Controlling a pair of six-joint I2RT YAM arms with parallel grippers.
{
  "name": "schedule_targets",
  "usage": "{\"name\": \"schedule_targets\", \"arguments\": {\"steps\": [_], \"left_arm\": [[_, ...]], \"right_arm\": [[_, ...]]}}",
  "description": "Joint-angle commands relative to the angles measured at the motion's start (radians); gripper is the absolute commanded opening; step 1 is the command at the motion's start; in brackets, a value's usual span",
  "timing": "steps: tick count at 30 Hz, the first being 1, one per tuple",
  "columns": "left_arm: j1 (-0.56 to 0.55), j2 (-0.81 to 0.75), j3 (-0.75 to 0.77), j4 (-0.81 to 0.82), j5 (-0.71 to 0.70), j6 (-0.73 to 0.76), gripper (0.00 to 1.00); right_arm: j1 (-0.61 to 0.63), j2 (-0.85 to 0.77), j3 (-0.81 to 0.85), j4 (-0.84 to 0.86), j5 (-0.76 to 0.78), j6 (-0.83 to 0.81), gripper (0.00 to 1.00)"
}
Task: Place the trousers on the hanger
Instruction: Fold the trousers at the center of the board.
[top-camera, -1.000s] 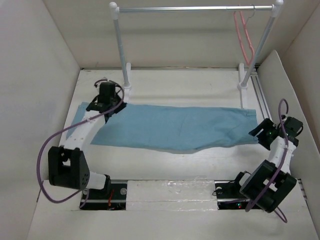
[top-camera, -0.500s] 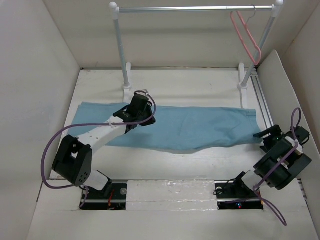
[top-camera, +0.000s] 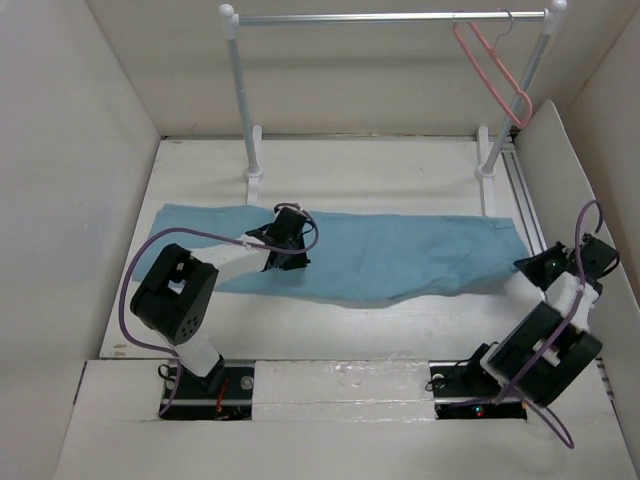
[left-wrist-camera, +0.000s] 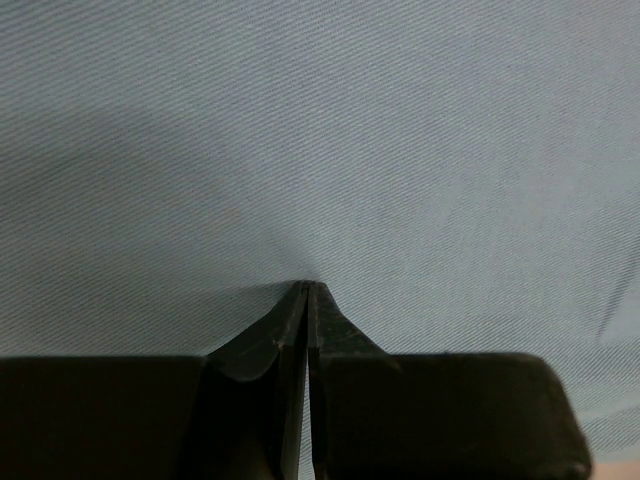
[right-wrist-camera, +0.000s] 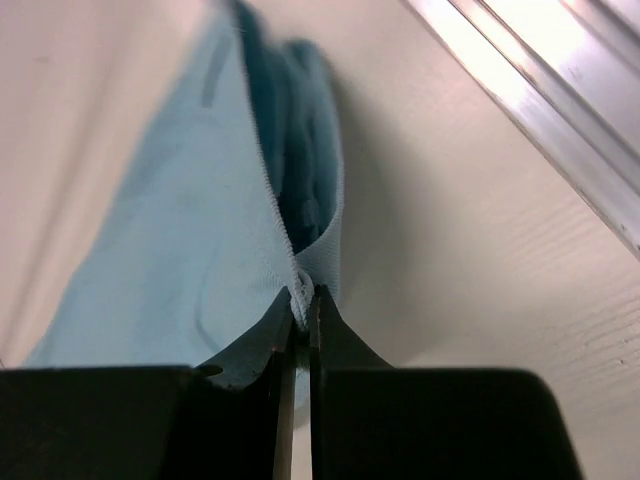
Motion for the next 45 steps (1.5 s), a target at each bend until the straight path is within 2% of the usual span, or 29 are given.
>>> {"name": "schedule_targets", "arguments": {"steps": [1, 2, 5, 8, 10, 15, 16, 19, 22, 23, 26, 29, 32, 33, 34, 36, 37, 40, 41, 42, 45], "left_arm": [[0.000, 0.003, -0.060, -0.013, 0.000, 0.010, 0.00], [-0.011, 0.008, -0.065, -0.013, 0.006, 0.018, 0.00], [-0.058, 0.032, -0.060, -0.021, 0.002, 0.023, 0.00], [-0.130, 0.077, -0.022, -0.032, 0.005, 0.010, 0.00], [-0.176, 0.118, 0.007, -0.038, 0.009, -0.014, 0.00], [-0.354, 0.233, 0.182, -0.075, 0.014, -0.060, 0.00], [-0.377, 0.274, 0.216, -0.085, 0.018, -0.069, 0.00], [-0.477, 0.381, 0.399, -0.121, 0.067, -0.100, 0.00], [-0.497, 0.437, 0.477, -0.130, 0.097, -0.120, 0.00], [-0.497, 0.446, 0.498, -0.139, 0.097, -0.125, 0.00], [-0.497, 0.413, 0.520, -0.161, 0.071, -0.132, 0.00], [-0.420, 0.269, 0.459, -0.161, 0.041, -0.128, 0.00], [-0.279, 0.060, 0.350, -0.168, -0.031, -0.108, 0.00], [-0.186, -0.049, 0.303, -0.183, -0.053, -0.099, 0.00], [-0.132, -0.104, 0.282, -0.191, -0.060, -0.091, 0.00], [-0.017, -0.251, 0.241, -0.202, -0.046, -0.057, 0.00], [0.097, -0.297, 0.233, -0.202, -0.038, -0.045, 0.00], [0.260, -0.409, 0.231, -0.205, 0.018, -0.011, 0.00], [0.355, -0.422, 0.238, -0.205, 0.025, -0.008, 0.00], [0.394, -0.442, 0.251, -0.210, 0.085, -0.002, 0.00], [0.479, -0.463, 0.285, -0.211, 0.103, 0.013, 0.00]], "right_arm": [[0.070, -0.244, 0.156, -0.195, 0.021, -0.104, 0.00], [0.108, -0.268, 0.234, -0.246, 0.053, -0.124, 0.00], [0.202, -0.375, 0.283, -0.320, 0.053, -0.127, 0.00], [0.259, -0.409, 0.351, -0.408, 0.073, -0.173, 0.00], [0.289, -0.404, 0.461, -0.475, 0.128, -0.192, 0.00], [0.369, -0.329, 0.739, -0.538, 0.159, -0.219, 0.00], [0.388, -0.315, 0.838, -0.553, 0.155, -0.219, 0.00], [0.489, -0.234, 1.008, -0.543, 0.100, -0.209, 0.00], [0.535, -0.229, 1.012, -0.517, 0.067, -0.195, 0.00], [0.590, -0.242, 1.000, -0.492, 0.070, -0.189, 0.00], [0.682, -0.260, 0.926, -0.434, 0.116, -0.161, 0.00], [0.844, -0.242, 0.888, -0.373, 0.177, -0.120, 0.00], [1.039, -0.187, 0.903, -0.311, 0.300, -0.083, 0.00], [1.084, -0.147, 0.914, -0.301, 0.363, -0.078, 0.00], [1.165, -0.122, 0.929, -0.290, 0.386, -0.069, 0.00], [1.239, -0.073, 0.977, -0.271, 0.462, -0.063, 0.00], [1.306, -0.024, 0.992, -0.262, 0.469, -0.058, 0.00], [1.386, 0.053, 1.040, -0.212, 0.543, -0.038, 0.00], [1.434, 0.111, 1.053, -0.190, 0.549, -0.031, 0.00], [1.457, 0.145, 1.089, -0.182, 0.556, -0.026, 0.00], [1.550, 0.292, 1.156, -0.153, 0.564, -0.011, 0.00]]}}
